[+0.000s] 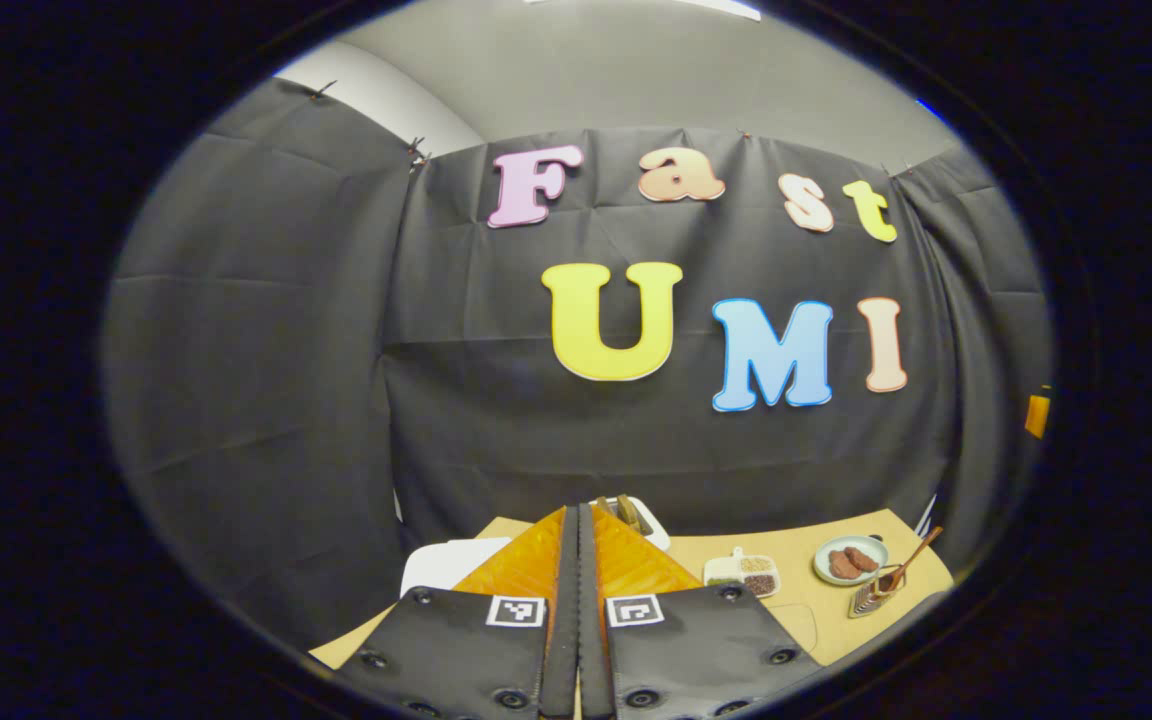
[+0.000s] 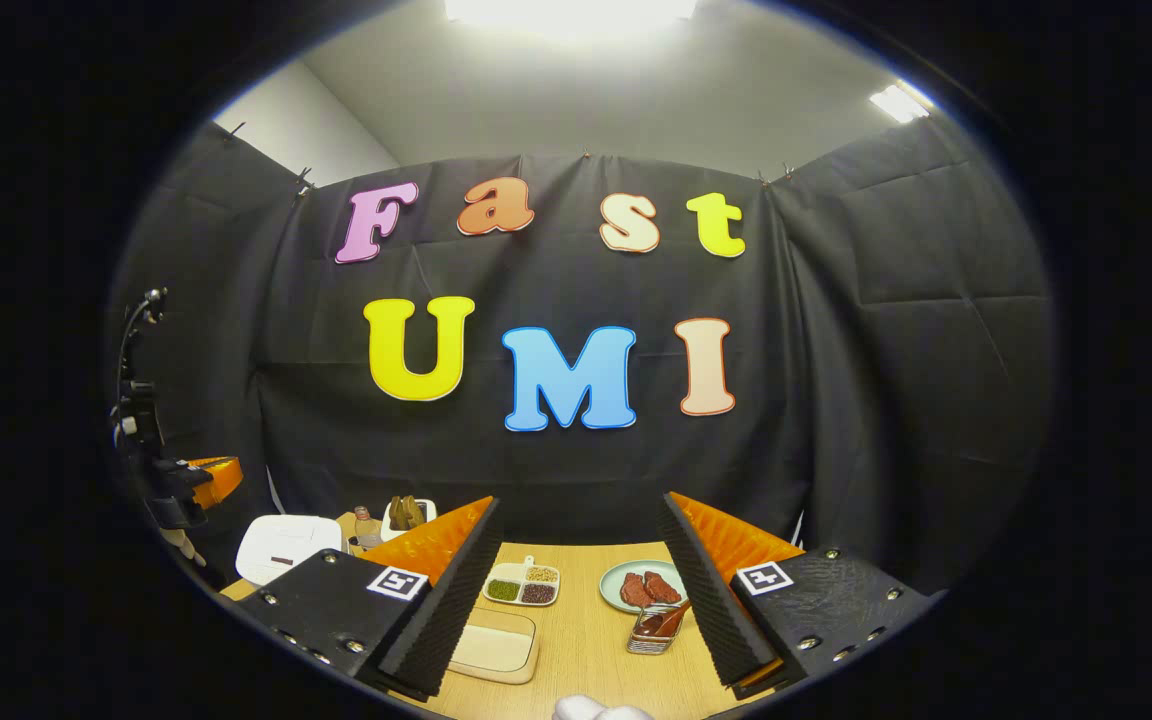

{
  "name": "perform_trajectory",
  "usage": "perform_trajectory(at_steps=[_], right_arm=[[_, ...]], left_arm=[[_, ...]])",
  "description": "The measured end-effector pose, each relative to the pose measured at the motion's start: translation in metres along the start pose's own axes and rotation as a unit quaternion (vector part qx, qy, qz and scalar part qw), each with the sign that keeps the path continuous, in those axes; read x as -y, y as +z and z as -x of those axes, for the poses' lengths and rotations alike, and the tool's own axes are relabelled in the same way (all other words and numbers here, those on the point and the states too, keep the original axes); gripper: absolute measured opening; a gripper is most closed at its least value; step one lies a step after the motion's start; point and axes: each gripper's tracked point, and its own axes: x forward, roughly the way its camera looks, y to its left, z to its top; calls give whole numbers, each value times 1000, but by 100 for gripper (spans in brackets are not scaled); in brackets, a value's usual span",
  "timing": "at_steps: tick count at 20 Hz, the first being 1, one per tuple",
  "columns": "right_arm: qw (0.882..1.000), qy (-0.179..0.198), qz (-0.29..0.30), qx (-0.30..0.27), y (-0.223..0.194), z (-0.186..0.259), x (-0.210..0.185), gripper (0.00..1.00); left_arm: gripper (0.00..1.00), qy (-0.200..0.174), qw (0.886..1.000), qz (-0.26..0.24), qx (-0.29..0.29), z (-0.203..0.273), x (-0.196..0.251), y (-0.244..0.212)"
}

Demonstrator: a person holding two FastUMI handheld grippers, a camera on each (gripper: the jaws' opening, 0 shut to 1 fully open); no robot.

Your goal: Close the left gripper, press the button to open the rice cooker; take a wooden spoon from the chopstick holder with the right hand, scoop a spoonful of rice and pour it into the rice cooker, then put the wooden spoon back into the chopstick holder.

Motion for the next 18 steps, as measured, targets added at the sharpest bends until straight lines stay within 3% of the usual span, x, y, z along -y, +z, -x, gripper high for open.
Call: perform_trajectory(at_steps=[5,6,12,18], right_arm=[[999,-2,17,-31,-19,-7,2,93],[999,0,14,-35,-22,-8,1,96],[998,8,35,-47,-27,-12,-5,96],[998,10,42,-50,-27,-17,-8,96]], left_arm=[[9,55,997,-6,-59,-40,-41,-75],[8,62,996,-2,-68,-46,-46,-91],[9,112,979,23,-171,-78,-85,-198],[9,114,972,21,-206,-91,-85,-228]])
